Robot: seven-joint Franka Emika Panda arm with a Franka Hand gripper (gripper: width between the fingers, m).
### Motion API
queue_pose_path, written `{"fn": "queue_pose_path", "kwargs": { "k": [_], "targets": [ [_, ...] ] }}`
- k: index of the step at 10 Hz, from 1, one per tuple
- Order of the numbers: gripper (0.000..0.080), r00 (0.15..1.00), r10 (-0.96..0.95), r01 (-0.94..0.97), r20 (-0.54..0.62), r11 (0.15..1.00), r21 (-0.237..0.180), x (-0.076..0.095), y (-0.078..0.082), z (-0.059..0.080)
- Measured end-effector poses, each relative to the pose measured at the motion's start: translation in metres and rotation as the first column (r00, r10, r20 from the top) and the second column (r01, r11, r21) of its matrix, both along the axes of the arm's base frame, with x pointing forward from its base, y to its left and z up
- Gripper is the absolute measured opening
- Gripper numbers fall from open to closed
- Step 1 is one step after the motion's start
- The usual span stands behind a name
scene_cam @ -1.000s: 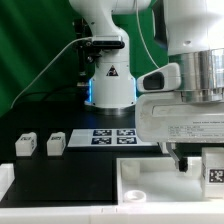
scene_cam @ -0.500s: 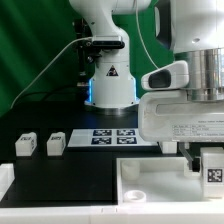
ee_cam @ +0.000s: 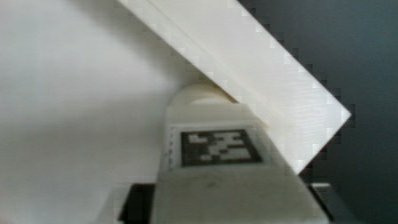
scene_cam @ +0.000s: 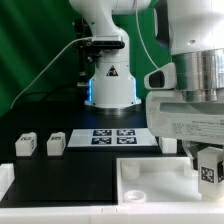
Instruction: Assemble one leg
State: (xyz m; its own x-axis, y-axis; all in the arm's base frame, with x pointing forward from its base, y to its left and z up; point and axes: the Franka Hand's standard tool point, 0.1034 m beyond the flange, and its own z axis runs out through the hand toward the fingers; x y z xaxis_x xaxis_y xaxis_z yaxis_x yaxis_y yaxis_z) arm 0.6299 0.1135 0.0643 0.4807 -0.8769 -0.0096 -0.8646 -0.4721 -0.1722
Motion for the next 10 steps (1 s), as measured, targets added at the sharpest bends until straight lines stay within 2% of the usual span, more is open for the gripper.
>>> {"fn": "queue_pose_path", "kwargs": {
  "k": [1, 3, 5, 6, 8, 9, 10],
  "targets": [
    [0.029, 0.989, -0.149, 0.149, -0.018, 0.988, 0.035, 0.0, -0.001, 0.0],
    [0.0291, 0.892, -0.447, 0.451, -0.063, 0.885, 0.112, -0.002, 0.0, -0.001],
    [0.0292, 0.696, -0.709, 0.716, -0.112, 0.673, 0.185, -0.002, 0.005, -0.003],
    [0.0292, 0.688, -0.717, 0.723, -0.112, 0.665, 0.19, -0.002, 0.006, -0.003],
    [0.0292, 0.732, -0.674, 0.679, -0.096, 0.71, 0.187, -0.002, 0.006, -0.003],
    [0.0446, 0.747, -0.659, 0.663, -0.092, 0.725, 0.185, -0.002, 0.007, -0.003],
    [0.0606, 0.811, -0.579, 0.583, -0.08, 0.793, 0.178, -0.003, 0.01, 0.001]
  ]
}}
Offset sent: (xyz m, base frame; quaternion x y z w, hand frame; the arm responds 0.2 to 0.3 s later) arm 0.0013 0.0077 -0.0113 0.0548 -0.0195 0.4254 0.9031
